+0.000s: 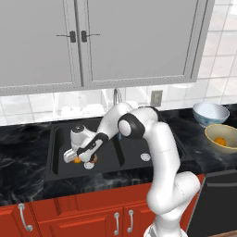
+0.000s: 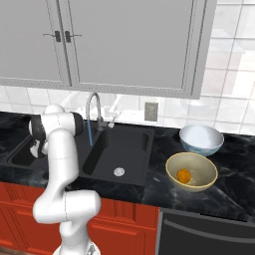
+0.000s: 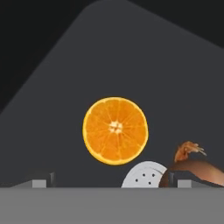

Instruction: Pick the oranges from the sink and place them in one bowl. Place the onion in the other bowl. Then turn off the sink faucet.

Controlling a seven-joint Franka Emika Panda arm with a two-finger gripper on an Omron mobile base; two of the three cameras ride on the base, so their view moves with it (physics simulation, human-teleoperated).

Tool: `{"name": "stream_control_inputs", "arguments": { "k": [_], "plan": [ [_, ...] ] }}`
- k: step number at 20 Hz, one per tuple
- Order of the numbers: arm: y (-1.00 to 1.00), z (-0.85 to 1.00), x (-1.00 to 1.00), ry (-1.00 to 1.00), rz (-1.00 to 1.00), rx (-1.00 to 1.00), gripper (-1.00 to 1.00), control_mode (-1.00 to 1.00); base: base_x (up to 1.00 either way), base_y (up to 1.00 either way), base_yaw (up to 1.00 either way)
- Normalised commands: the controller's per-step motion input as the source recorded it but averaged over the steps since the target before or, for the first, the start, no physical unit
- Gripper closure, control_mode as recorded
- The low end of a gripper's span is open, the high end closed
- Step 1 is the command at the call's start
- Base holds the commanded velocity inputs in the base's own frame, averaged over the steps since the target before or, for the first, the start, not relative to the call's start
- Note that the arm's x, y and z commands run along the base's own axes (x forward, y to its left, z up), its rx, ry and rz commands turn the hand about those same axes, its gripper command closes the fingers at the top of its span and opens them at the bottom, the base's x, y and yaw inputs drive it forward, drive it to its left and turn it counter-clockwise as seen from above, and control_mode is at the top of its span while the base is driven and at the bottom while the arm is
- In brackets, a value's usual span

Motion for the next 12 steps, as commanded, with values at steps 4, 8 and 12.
{"name": "stream_control_inputs", "arguments": {
  "k": [4, 8, 12],
  "plan": [
    [0.00, -0.12, 0.09, -0.01, 0.00, 0.00, -1.00, -1.00, 0.00, 0.00, 0.00],
    [0.00, -0.11, 0.10, -0.01, 0.00, 0.00, -1.00, -1.00, 0.00, 0.00, 0.00],
    [0.02, -0.09, 0.08, 0.00, 0.00, 0.00, -1.00, -1.00, 0.00, 0.00, 0.00]
  ]
}}
